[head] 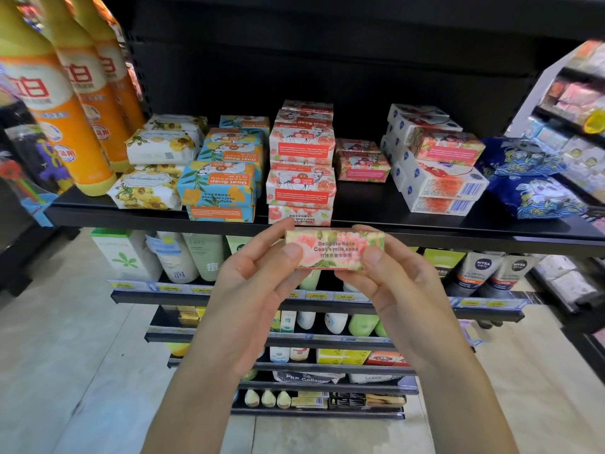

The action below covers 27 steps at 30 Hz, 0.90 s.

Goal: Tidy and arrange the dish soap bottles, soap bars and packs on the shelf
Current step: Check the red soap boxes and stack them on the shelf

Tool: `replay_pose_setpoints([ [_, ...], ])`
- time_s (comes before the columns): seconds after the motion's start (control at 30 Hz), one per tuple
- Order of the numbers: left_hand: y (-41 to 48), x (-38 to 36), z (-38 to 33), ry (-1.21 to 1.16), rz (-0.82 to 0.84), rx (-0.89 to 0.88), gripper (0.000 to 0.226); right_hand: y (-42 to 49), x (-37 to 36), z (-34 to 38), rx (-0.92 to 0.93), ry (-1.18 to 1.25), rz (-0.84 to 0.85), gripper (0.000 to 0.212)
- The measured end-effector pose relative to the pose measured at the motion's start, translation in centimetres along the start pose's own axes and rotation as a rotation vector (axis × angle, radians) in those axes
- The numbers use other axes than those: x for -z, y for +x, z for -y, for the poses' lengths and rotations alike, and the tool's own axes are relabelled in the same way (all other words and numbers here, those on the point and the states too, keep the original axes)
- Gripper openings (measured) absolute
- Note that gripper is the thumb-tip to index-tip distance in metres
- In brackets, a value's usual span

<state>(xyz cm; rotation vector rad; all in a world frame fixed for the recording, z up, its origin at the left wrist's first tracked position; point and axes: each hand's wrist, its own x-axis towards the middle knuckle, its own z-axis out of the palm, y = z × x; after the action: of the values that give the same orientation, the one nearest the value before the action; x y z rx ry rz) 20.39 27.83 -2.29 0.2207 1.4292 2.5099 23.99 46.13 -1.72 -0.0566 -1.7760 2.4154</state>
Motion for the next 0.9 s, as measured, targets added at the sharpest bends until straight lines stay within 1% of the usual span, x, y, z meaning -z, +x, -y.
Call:
replay_pose_setpoints([
  [0.1,0.1,0.0,0.0,0.002,0.003,-0.008,0.059,0.2,0.4,-0.4,0.046,0.019,0.029,0.046],
  [0.23,0.2,0.1,0.1,-0.003,-0.048,0.002,0.063,0.2,0.9,-0.5,0.13,-0.021,0.076,0.062],
  [0.27,0.2,0.1,0.0,0.001,-0.054,0.008,0.058,0.3,1.0,-0.6,0.145,-0.026,0.091,0.066],
  [0.33,0.0,0.1,0.1,0.01,-0.057,0.03,0.039,0.4,1.2,-0.9,0.157,-0.026,0.125,0.073],
  [0.37,0.0,0.2,0.1,0.015,-0.058,0.038,0.033,0.4,1.3,-0.9,0.154,-0.023,0.14,0.074],
  [0.43,-0.1,0.2,0.1,0.033,-0.063,0.032,0.031,0.5,1.3,-1.1,0.141,-0.012,0.162,0.074],
  [0.53,-0.3,0.4,0.1,0.02,-0.061,-0.003,0.038,0.5,1.2,-1.0,0.122,0.008,0.186,0.074],
  [0.6,-0.3,0.5,0.2,0.014,-0.058,-0.006,0.038,0.4,1.0,-1.0,0.109,0.019,0.195,0.074],
  [0.7,-0.4,0.7,0.3,0.031,-0.033,-0.001,0.041,0.2,0.2,-1.0,0.054,0.033,0.158,0.08],
  [0.83,-0.4,1.0,0.6,0.066,-0.013,-0.008,0.052,0.2,-0.6,-1.1,-0.012,-0.044,0.025,0.061],
  [0.9,-0.3,1.2,0.9,0.072,-0.014,-0.007,0.054,0.3,-0.6,-1.2,-0.024,-0.071,-0.018,0.058],
])
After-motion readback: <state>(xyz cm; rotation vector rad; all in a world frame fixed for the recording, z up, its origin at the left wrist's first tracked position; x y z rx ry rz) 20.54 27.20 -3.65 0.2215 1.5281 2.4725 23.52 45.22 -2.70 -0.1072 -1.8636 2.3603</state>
